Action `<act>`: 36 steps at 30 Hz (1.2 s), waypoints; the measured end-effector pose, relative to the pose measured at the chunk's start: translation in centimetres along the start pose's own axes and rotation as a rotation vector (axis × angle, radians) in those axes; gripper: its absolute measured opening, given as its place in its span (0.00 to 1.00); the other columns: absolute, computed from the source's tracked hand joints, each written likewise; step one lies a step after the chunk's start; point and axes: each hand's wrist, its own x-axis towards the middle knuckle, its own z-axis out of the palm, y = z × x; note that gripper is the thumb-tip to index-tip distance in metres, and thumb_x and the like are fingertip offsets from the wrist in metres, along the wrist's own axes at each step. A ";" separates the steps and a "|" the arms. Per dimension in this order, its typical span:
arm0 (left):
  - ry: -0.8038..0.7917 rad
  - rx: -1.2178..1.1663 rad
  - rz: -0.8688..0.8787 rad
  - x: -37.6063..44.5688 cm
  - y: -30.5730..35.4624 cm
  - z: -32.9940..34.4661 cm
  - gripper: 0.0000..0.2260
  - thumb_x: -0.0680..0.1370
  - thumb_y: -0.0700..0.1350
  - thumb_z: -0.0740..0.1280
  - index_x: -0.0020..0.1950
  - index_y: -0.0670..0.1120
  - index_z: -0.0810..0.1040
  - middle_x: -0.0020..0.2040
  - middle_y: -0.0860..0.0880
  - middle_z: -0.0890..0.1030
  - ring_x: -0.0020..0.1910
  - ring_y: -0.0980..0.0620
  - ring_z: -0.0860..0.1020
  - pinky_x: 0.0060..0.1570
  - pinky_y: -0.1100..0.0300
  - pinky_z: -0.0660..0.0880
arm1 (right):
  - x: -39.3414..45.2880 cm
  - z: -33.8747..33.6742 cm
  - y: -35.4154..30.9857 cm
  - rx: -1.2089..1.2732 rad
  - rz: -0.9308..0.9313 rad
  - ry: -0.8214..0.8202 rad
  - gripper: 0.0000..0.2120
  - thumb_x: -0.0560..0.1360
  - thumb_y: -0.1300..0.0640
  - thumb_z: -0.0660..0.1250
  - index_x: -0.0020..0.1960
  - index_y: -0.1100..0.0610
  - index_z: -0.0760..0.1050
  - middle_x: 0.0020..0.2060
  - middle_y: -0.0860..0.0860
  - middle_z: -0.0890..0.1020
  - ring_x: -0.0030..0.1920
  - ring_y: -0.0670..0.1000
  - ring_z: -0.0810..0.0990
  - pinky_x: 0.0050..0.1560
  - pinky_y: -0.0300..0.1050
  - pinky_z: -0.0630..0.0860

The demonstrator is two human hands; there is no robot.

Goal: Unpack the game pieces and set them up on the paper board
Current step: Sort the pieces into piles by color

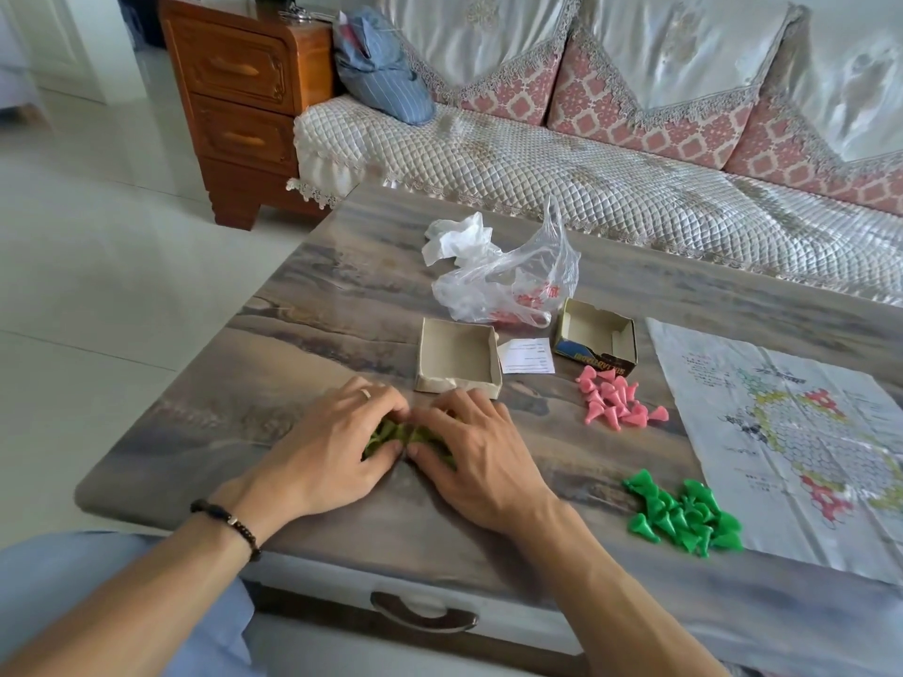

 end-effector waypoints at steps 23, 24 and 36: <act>0.178 0.261 0.037 2.0 0.2 1.2 0.13 0.77 0.52 0.57 0.40 0.46 0.75 0.35 0.49 0.77 0.30 0.43 0.77 0.24 0.54 0.70 | 0.9 0.6 -0.3 -0.073 0.213 0.192 0.08 0.75 0.55 0.64 0.41 0.58 0.72 0.34 0.55 0.79 0.32 0.63 0.78 0.27 0.50 0.72; 0.184 0.248 0.030 2.0 0.2 1.3 0.13 0.77 0.51 0.57 0.40 0.46 0.75 0.35 0.49 0.77 0.30 0.43 0.77 0.24 0.54 0.70 | 0.9 0.6 -0.3 -0.074 0.220 0.197 0.08 0.74 0.55 0.65 0.40 0.59 0.72 0.33 0.55 0.79 0.31 0.63 0.77 0.26 0.49 0.71; 0.303 0.103 -0.165 2.2 0.3 1.2 0.04 0.71 0.38 0.72 0.37 0.44 0.79 0.29 0.48 0.80 0.28 0.43 0.77 0.26 0.56 0.72 | 0.6 0.2 0.4 0.021 0.240 0.261 0.09 0.74 0.54 0.62 0.39 0.59 0.72 0.31 0.56 0.79 0.31 0.64 0.76 0.28 0.49 0.69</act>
